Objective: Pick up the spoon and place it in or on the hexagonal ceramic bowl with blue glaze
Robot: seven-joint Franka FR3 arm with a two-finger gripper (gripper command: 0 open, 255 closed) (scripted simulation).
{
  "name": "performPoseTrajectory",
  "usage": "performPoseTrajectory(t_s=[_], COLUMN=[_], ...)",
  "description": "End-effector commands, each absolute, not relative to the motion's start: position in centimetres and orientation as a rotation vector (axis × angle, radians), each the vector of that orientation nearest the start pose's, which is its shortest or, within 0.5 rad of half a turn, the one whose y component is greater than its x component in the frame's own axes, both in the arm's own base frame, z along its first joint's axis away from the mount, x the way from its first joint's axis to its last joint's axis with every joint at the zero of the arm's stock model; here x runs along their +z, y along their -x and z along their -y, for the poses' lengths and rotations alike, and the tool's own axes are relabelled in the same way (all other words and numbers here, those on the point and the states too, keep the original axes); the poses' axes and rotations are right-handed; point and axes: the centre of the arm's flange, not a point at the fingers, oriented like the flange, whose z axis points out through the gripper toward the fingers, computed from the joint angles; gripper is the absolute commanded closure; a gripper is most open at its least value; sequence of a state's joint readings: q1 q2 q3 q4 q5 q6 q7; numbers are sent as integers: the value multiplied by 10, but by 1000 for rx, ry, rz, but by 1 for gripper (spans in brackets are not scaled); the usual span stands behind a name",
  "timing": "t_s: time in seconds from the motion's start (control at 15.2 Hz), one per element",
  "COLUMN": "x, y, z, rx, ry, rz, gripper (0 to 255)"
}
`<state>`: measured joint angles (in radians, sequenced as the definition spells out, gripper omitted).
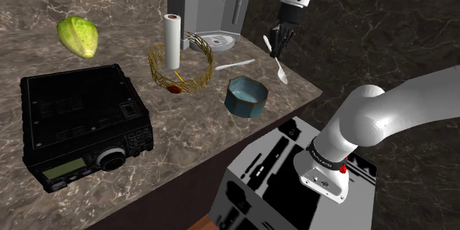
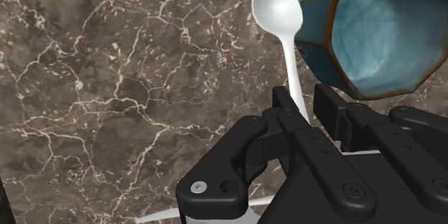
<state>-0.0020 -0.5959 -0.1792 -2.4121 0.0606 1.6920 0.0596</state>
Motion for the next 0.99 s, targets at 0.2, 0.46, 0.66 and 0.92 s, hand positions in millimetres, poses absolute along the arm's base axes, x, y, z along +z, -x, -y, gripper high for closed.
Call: performPoseTrajectory(t_s=[0.2, 0.46, 0.66, 0.92], x=[511, 515, 505, 484], y=[-356, -359, -360, -360], z=[-1, -53, -69, -69], rx=[187, 187, 187, 187], ry=[2953, 2953, 2953, 2953], rz=[-321, -321, -321, -321], gripper=[255, 255, 255, 255])
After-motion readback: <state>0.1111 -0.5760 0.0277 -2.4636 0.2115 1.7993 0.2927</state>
